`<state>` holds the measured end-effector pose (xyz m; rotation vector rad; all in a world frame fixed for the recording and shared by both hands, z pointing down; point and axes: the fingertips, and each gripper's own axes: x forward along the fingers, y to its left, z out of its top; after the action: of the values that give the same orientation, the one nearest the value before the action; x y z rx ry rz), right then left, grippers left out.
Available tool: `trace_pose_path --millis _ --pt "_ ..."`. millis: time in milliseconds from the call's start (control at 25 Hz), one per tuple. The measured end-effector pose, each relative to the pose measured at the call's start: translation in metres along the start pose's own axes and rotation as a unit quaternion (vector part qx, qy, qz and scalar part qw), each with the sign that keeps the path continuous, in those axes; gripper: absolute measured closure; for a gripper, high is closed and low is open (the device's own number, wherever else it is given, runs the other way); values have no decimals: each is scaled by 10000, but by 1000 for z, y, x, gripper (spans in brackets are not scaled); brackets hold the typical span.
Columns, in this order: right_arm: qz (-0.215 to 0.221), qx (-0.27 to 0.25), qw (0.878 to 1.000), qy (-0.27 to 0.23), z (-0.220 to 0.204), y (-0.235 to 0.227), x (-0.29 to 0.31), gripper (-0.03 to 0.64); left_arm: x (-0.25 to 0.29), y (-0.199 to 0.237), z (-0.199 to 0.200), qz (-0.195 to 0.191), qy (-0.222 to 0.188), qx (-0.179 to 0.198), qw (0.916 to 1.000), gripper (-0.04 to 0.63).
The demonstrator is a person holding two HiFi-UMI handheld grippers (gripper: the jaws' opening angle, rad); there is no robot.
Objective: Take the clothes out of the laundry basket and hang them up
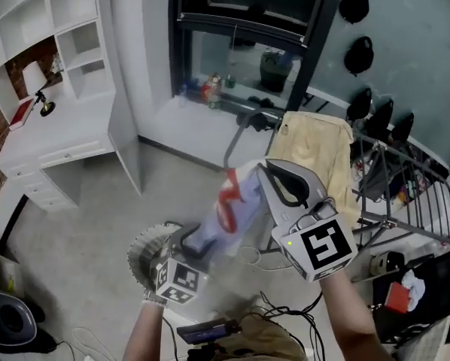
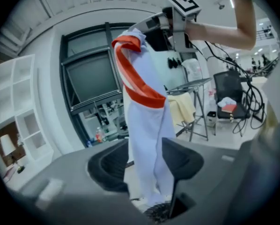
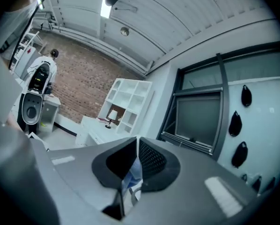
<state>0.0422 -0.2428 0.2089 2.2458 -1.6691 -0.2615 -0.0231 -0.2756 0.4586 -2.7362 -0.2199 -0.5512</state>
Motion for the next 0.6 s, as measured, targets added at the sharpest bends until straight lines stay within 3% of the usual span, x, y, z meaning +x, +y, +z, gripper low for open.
trace_pose_path --millis 240,400,600 --pt "-970 -162 9950 165 -8 -63 -87 601 57 -69 50 -768 -324 480 9954 401" --pt "-1707 -197 9842 427 -26 -115 -166 601 93 -118 94 -1107 -532 837 9889 587" --pt "-2574 -149 9611 989 -74 -171 -279 601 121 -182 147 -1592 -719 1141 9780 589"
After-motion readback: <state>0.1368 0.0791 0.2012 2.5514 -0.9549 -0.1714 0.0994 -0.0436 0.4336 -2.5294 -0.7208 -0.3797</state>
